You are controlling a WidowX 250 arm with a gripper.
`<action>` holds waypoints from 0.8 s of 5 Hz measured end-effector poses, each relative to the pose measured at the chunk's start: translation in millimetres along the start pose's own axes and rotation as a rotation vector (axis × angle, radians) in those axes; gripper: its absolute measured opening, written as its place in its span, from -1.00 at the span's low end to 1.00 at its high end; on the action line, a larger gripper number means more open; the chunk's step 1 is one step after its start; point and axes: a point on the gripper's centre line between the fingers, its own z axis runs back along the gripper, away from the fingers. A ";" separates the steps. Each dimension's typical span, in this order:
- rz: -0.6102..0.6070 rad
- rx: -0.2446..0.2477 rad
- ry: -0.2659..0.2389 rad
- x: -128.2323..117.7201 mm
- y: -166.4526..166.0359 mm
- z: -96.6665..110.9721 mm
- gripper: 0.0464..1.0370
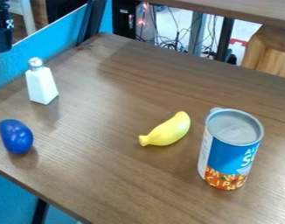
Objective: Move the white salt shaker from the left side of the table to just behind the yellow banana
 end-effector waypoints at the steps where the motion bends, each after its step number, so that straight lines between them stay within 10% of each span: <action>1: -0.010 -0.027 0.032 1.1 -2.5 -12.2 0.93; 2: -0.064 -0.113 -0.002 10.0 -13.4 -17.2 0.93; 4: -0.089 -0.084 -0.037 21.3 -16.6 -18.5 0.93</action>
